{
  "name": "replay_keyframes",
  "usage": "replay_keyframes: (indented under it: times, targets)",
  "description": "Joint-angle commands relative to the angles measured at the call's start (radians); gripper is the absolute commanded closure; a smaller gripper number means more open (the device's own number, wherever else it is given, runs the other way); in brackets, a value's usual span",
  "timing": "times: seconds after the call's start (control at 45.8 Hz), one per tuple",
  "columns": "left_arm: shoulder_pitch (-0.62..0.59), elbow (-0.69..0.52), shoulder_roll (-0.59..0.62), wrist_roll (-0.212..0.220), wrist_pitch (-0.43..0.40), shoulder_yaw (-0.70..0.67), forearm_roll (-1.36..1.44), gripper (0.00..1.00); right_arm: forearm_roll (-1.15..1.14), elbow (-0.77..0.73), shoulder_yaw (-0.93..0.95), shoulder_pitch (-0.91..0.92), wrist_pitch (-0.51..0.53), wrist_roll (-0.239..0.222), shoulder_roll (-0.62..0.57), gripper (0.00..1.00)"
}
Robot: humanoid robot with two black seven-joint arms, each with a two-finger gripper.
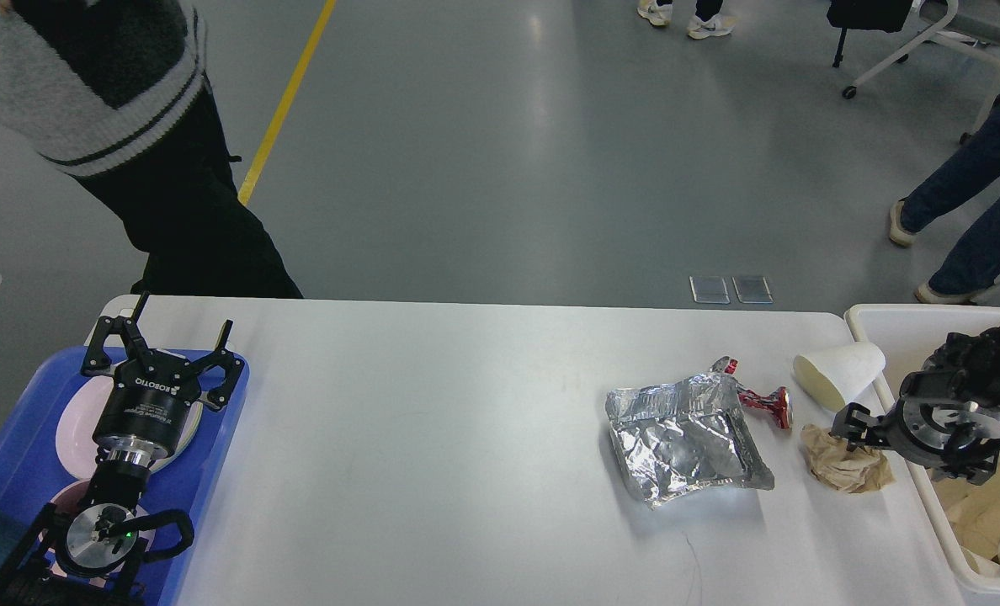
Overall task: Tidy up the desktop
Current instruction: 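Lower the right gripper onto the tissue and close on it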
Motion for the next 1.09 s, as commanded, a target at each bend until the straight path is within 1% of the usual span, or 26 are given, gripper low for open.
replay_keyframes:
  times: [0.0, 0.131, 0.219, 0.415, 0.546, 0.634, 0.677, 0.699, 0.787, 0.83, 0.852, 0.874, 0.896, 1.071]
  targets:
    - [0.0, -0.001, 0.001, 0.0, 0.0, 0.0, -0.001, 0.04, 0.001, -0.031, 0.007, -0.039, -0.026, 0.0, 0.03, 0.01]
    - [0.0, -0.001, -0.001, 0.0, 0.0, 0.0, 0.001, 0.04, 0.001, -0.04, 0.047, -0.051, -0.038, 0.0, 0.033, 0.01]
    - [0.0, 0.0, -0.001, 0.0, 0.0, 0.0, -0.001, 0.04, 0.001, -0.065, 0.067, -0.083, -0.064, 0.0, 0.034, 0.01]
    - [0.002, -0.001, 0.001, 0.0, 0.0, 0.0, 0.001, 0.04, 0.001, -0.134, 0.081, -0.146, -0.101, 0.0, 0.088, 0.01]
    - [0.0, -0.001, -0.001, 0.0, 0.0, 0.0, 0.001, 0.04, 0.001, -0.14, 0.082, -0.172, -0.132, 0.0, 0.102, 0.01]
    - [0.0, -0.001, -0.001, 0.0, 0.0, 0.0, 0.001, 0.04, 0.001, -0.14, 0.084, -0.178, -0.149, 0.0, 0.108, 0.05]
    - [0.0, 0.0, 0.001, 0.0, 0.0, 0.0, -0.001, 0.04, 0.001, -0.14, 0.088, -0.183, -0.15, 0.0, 0.108, 0.11]
    - [0.0, -0.001, 0.001, 0.0, 0.0, 0.0, 0.001, 0.04, 0.001, -0.14, 0.09, -0.184, -0.15, 0.0, 0.108, 0.17]
    - [0.0, -0.001, 0.001, 0.0, 0.0, 0.0, 0.001, 0.04, 0.003, -0.139, 0.093, -0.189, -0.15, 0.0, 0.108, 0.57]
    - [0.0, -0.001, -0.001, 0.0, 0.0, 0.0, 0.001, 0.04, 0.006, -0.137, 0.093, -0.189, -0.152, 0.0, 0.108, 0.81]
    - [0.0, -0.001, 0.001, 0.0, 0.0, 0.0, -0.001, 0.04, 0.012, -0.137, 0.093, -0.186, -0.152, 0.0, 0.108, 0.91]
    - [0.0, -0.001, 0.001, 0.0, 0.0, 0.0, 0.001, 0.04, 0.018, -0.134, 0.093, -0.184, -0.152, 0.0, 0.108, 0.98]
    - [0.0, -0.001, -0.001, 0.0, 0.0, 0.0, -0.001, 0.04, 0.024, -0.132, 0.095, -0.181, -0.152, 0.0, 0.109, 1.0]
    - [0.0, -0.001, 0.001, 0.0, 0.0, 0.0, 0.001, 0.04, 0.093, -0.128, 0.098, -0.169, -0.149, -0.003, 0.108, 1.0]
